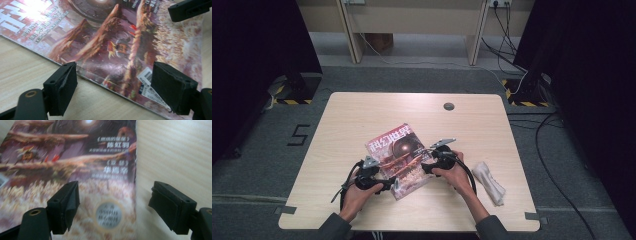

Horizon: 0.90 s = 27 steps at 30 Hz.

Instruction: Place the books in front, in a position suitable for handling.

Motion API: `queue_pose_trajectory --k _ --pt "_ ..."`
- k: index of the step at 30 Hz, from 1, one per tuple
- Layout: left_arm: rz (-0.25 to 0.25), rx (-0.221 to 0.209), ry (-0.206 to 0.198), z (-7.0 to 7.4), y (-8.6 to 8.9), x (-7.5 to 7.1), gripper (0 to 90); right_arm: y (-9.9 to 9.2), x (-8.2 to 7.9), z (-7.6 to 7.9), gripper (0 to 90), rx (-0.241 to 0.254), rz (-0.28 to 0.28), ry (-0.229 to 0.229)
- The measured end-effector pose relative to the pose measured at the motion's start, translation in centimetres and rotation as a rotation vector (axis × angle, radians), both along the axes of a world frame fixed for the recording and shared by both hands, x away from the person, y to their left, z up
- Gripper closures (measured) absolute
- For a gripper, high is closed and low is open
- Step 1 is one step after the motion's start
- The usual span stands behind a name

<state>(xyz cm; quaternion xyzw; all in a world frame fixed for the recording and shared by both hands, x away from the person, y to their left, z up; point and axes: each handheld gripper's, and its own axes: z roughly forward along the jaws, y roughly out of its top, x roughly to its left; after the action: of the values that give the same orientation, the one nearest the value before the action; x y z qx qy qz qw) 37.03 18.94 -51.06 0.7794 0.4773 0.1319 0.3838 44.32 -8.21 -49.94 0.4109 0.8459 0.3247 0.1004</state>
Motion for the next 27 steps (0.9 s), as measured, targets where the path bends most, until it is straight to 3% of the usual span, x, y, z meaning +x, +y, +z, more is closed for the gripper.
queue_pose_trajectory --k 8,12,15,22,27 --pt "-0.01 0.019 0.003 -0.2 -0.5 0.2 19.2 1.0 0.6 -0.2 25.6 -0.003 0.063 0.014" --pt "-0.014 0.038 0.002 -0.2 -0.5 0.1 20.3 1.4 -0.4 -0.1 24.0 -0.038 0.067 -0.015" --pt "-0.028 0.034 0.002 -0.2 -0.6 -0.1 22.6 1.0 -1.5 -0.1 23.9 -0.042 0.06 -0.021" --pt "-0.113 0.044 0.006 0.0 -1.8 -0.6 24.1 -1.0 -5.0 0.1 23.2 -0.068 0.054 -0.029" --pt "-0.152 0.04 0.005 0.0 -2.5 -0.9 27.3 -2.6 -7.9 -0.1 23.1 -0.04 0.037 -0.021"
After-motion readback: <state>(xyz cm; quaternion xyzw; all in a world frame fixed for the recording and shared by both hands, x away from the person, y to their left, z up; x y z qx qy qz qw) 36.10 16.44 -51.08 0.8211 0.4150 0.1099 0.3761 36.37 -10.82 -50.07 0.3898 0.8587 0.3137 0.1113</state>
